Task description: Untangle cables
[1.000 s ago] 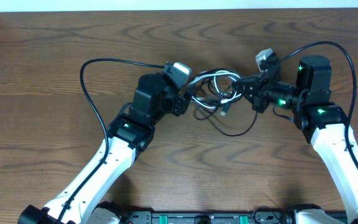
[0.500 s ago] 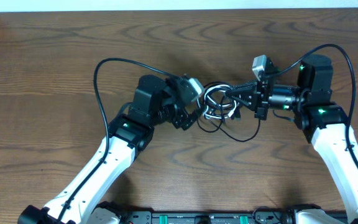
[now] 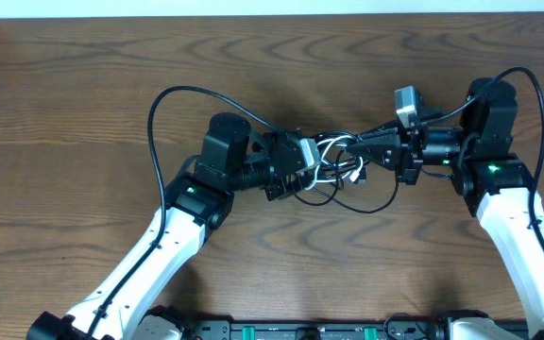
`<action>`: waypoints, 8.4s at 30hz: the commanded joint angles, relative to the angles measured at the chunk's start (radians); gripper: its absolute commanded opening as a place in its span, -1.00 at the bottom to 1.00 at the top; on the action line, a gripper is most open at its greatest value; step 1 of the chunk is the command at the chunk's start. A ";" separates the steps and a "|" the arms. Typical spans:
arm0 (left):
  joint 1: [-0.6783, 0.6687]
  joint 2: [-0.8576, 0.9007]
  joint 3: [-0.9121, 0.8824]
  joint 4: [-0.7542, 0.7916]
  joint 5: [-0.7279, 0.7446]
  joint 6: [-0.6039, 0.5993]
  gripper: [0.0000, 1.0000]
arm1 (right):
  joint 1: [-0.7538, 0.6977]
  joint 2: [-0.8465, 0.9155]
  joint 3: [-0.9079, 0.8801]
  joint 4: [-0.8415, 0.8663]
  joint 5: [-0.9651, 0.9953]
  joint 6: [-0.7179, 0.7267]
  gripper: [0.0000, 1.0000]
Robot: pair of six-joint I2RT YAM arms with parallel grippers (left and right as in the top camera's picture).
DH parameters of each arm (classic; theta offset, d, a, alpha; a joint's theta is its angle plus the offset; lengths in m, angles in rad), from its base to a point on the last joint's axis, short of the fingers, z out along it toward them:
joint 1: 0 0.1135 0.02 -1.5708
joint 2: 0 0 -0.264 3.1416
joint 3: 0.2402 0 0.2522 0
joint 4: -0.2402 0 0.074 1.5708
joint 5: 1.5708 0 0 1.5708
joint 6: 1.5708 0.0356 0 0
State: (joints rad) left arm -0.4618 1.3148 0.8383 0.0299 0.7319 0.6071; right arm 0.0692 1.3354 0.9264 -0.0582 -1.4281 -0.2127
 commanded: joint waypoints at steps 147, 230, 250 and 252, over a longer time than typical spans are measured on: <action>0.352 -0.008 0.009 -0.026 -0.251 -0.630 -0.85 | 0.127 -0.013 0.006 -0.309 0.699 -0.161 0.85; 0.144 -0.008 0.009 0.023 -0.085 -0.348 -0.85 | 0.201 -0.009 0.006 -0.105 0.612 0.391 0.35; 0.128 -0.007 0.008 0.043 -0.053 -0.422 -0.85 | 0.309 0.040 0.006 0.028 0.591 0.380 0.27; 0.128 -0.007 0.008 0.059 0.004 -0.422 -0.85 | 0.311 0.040 0.006 0.067 0.591 0.380 0.28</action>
State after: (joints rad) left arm -0.3313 1.3128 0.8379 0.0639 0.6495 0.2062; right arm 0.3710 1.3682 0.9268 -0.0154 -0.8307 0.1764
